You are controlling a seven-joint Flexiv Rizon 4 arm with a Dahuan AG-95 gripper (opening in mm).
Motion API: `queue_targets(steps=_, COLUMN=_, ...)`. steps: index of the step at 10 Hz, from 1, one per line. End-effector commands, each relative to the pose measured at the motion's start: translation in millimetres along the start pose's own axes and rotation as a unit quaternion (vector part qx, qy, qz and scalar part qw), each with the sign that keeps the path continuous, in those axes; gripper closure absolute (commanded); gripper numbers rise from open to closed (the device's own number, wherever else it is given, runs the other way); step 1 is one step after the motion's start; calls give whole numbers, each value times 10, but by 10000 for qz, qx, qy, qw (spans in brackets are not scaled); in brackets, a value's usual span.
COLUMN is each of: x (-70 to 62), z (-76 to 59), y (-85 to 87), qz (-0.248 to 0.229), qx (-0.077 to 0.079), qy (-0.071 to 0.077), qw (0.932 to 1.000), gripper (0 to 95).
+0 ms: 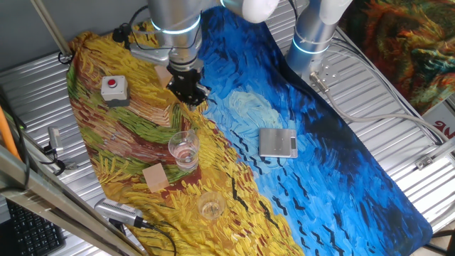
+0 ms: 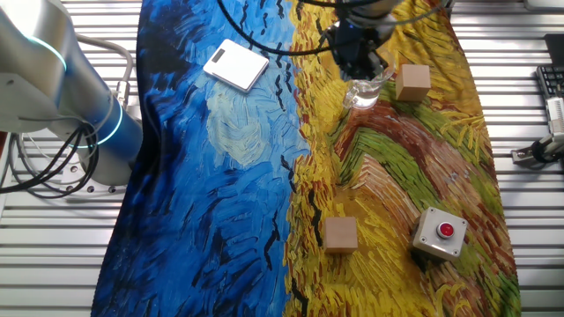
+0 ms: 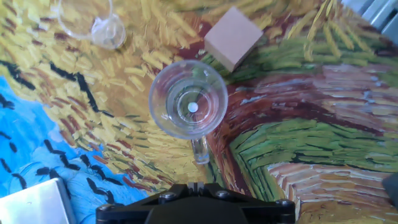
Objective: Pour the water from one cup into another empty cup
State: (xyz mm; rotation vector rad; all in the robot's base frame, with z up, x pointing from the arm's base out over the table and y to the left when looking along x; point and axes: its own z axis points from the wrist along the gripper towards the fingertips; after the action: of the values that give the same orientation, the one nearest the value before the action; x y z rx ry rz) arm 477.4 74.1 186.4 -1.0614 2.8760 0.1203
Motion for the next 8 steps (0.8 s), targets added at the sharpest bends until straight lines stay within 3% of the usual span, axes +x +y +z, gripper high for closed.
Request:
queue_targets(steps=1, x=-54, z=34, y=11, qz=-424, qx=158, qy=153, qw=9989, gripper=950)
queue_targets(steps=4, x=-243, z=156, y=-5, qz=-410, qx=227, qy=189, qw=9987, gripper=950)
queue_targets(steps=8, x=-307, z=200, y=-5, qz=-465, qx=258, qy=241, qw=9983, gripper=950)
